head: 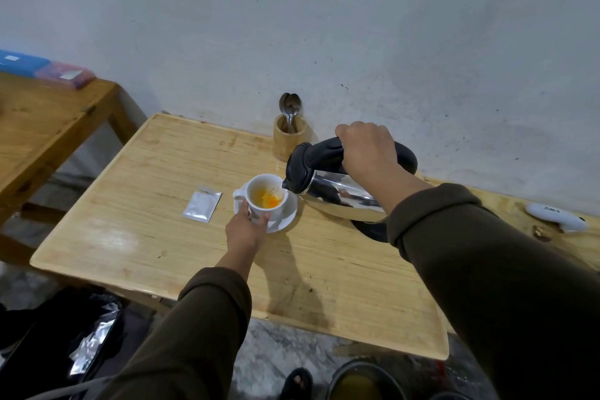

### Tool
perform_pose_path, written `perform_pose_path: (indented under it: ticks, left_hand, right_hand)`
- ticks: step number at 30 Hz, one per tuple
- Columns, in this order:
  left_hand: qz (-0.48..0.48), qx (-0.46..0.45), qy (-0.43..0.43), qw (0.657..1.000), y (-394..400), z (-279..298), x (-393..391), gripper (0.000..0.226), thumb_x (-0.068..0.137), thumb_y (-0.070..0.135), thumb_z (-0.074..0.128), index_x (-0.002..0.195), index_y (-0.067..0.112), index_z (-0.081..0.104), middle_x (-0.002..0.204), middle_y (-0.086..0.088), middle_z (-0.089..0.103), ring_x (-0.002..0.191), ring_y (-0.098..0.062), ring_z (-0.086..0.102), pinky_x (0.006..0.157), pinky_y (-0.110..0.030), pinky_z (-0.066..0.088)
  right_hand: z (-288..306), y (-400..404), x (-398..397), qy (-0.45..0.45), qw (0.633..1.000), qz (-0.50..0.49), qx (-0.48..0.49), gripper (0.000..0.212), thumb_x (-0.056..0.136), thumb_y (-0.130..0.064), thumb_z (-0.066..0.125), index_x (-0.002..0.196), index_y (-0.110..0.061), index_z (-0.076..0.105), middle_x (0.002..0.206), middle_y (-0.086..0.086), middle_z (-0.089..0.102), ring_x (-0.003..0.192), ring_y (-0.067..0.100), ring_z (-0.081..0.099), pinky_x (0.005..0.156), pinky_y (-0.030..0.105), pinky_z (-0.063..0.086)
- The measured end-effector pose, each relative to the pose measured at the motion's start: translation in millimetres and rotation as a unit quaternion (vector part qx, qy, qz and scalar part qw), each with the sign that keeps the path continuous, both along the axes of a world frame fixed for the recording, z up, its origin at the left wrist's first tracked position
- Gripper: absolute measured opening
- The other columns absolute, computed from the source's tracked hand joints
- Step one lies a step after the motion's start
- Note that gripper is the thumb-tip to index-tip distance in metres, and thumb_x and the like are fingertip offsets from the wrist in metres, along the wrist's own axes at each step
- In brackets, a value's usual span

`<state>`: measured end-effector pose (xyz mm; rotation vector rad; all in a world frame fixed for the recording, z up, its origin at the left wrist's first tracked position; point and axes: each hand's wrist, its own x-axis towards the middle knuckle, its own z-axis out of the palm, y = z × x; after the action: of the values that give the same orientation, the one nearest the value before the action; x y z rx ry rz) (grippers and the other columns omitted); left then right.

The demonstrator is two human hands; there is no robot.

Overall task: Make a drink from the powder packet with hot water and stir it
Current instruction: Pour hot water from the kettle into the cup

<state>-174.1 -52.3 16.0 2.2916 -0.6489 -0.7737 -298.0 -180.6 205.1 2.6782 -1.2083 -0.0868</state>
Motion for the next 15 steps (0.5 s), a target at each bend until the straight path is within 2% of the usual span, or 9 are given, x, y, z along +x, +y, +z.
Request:
perform_pose_path:
  ticks: [7,10,12,15]
  left_hand:
    - [0.001,0.0,-0.003,1.0,-0.4,-0.3,-0.7,0.06,0.094,0.038,0.049,0.147,0.016,0.031,0.131,-0.014,0.059,0.123,-0.032,0.054,0.096,-0.037,0.043]
    - [-0.007,0.01,-0.019,1.0,-0.7,-0.8,-0.2,0.059,0.095,0.039,0.048,0.146,0.014,0.032,0.132,-0.013,0.059,0.123,-0.032,0.053,0.097,-0.037,0.042]
    - [-0.008,0.01,-0.022,1.0,-1.1,-1.0,0.0,0.059,0.095,0.039,0.048,0.146,0.013,0.033,0.132,-0.013,0.059,0.124,-0.032,0.053,0.097,-0.037,0.042]
    - [-0.009,0.009,-0.023,1.0,-1.6,-1.9,0.5,0.058,0.095,0.038,0.048,0.146,0.014,0.032,0.13,-0.014,0.06,0.122,-0.032,0.054,0.096,-0.037,0.042]
  right_hand:
    - [1.0,-2.3,-1.9,0.005,1.0,0.006,0.001,0.022,0.092,-0.011,0.053,0.114,-0.01,0.054,0.098,0.012,0.061,0.093,0.028,0.061,0.084,0.035,0.045]
    - [1.4,-3.1,-2.0,0.008,1.0,0.007,-0.002,0.021,0.09,-0.009,0.053,0.111,-0.01,0.054,0.084,0.008,0.048,0.09,0.027,0.061,0.082,0.035,0.045]
    - [2.2,-3.5,-2.0,0.009,1.0,0.006,-0.001,0.02,0.09,-0.009,0.053,0.11,-0.01,0.053,0.083,0.007,0.044,0.09,0.027,0.061,0.081,0.034,0.045]
    - [3.2,-3.6,-2.3,0.008,1.0,0.002,0.002,0.021,0.091,-0.009,0.053,0.111,-0.01,0.053,0.087,0.01,0.051,0.092,0.028,0.061,0.082,0.035,0.045]
